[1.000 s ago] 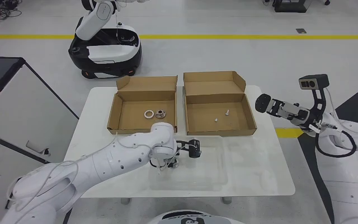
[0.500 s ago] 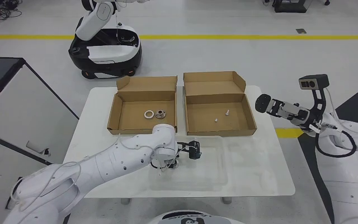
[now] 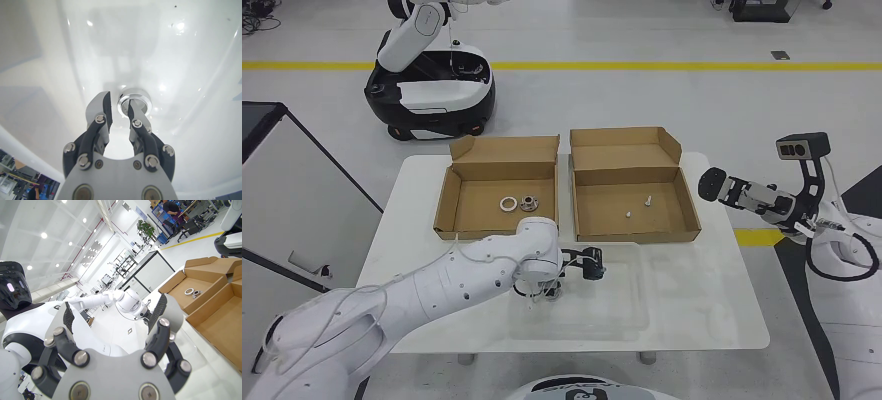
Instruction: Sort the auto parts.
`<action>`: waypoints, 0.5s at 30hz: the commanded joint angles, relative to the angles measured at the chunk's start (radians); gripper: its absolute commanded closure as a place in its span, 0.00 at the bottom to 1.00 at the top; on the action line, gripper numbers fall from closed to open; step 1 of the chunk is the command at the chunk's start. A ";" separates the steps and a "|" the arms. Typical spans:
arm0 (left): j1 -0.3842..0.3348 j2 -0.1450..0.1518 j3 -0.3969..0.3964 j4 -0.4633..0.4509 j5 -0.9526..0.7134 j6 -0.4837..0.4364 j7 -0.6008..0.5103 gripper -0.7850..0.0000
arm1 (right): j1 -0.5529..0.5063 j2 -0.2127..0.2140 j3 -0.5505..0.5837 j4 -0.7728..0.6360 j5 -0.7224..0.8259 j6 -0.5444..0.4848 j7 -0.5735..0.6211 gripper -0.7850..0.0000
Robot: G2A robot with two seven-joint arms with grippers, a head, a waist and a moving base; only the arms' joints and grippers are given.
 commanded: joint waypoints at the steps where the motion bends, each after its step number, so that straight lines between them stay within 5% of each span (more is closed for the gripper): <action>1: -0.003 -0.001 0.006 0.008 -0.002 -0.003 0.003 0.66 | 0.000 0.000 0.000 0.000 0.000 0.000 0.000 0.00; 6: -0.014 -0.006 0.021 0.028 -0.012 -0.010 0.010 0.69 | 0.000 0.000 0.000 0.000 0.000 0.000 0.000 0.00; 7: -0.016 -0.007 0.023 0.031 -0.013 -0.012 0.012 0.76 | 0.000 0.000 0.000 0.000 0.000 0.000 0.000 0.00; 8: -0.018 -0.007 0.024 0.034 -0.015 -0.012 0.012 0.99 | 0.000 0.000 0.000 0.000 0.000 0.000 0.000 0.00; 15: -0.032 -0.012 0.029 0.048 -0.035 -0.016 0.016 1.00 | 0.000 0.000 0.000 0.000 0.000 0.000 0.000 0.00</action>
